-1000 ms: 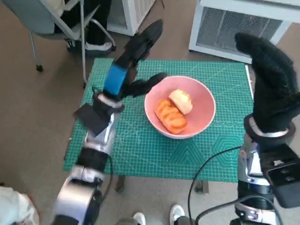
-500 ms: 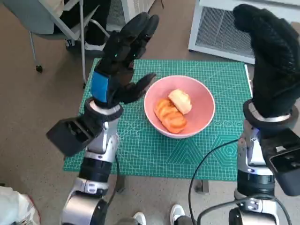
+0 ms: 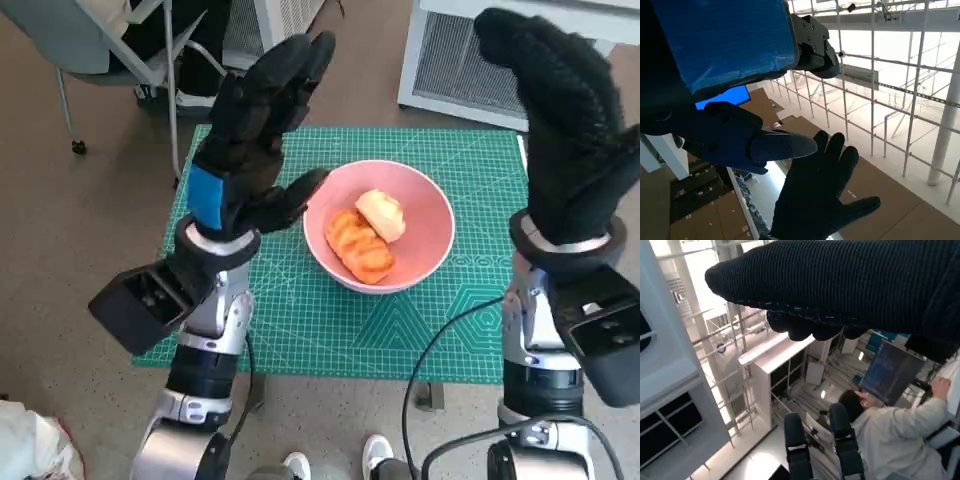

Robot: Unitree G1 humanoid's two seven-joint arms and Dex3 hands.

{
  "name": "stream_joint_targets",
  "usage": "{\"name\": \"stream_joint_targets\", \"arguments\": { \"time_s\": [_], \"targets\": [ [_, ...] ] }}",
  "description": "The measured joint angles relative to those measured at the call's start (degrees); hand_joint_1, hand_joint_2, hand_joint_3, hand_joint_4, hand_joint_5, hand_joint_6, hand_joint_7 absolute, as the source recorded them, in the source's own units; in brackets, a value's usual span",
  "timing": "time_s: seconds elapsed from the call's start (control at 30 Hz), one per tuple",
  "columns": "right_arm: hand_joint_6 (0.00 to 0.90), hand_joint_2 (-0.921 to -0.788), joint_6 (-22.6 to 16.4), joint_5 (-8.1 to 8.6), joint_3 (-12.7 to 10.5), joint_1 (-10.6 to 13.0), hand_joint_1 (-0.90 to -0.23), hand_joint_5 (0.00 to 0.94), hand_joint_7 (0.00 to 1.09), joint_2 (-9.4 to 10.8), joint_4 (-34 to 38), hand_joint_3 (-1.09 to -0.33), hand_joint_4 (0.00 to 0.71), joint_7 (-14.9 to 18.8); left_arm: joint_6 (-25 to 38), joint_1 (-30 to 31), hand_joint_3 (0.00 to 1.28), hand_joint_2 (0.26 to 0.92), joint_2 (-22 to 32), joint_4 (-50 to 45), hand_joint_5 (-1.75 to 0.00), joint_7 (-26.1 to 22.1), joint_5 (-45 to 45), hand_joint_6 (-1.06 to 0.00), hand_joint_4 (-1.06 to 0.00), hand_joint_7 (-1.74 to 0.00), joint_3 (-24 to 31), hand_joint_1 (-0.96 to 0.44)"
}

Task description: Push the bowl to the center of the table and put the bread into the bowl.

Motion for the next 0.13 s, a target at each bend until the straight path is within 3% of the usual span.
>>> {"name": "stream_joint_targets", "arguments": {
  "time_s": [0.13],
  "targets": [
    [0.062, -0.921, 0.45, 0.03, 0.04, 0.00, -0.561, 0.000, 0.61, 0.00, -0.02, -0.756, 0.294, 0.37, 0.03, 0.07, 0.34, 0.921, 0.02, -0.13, 0.00, 0.02, 0.01, -0.19, -0.25, -0.46, 0.07, -0.51]
  ]
}}
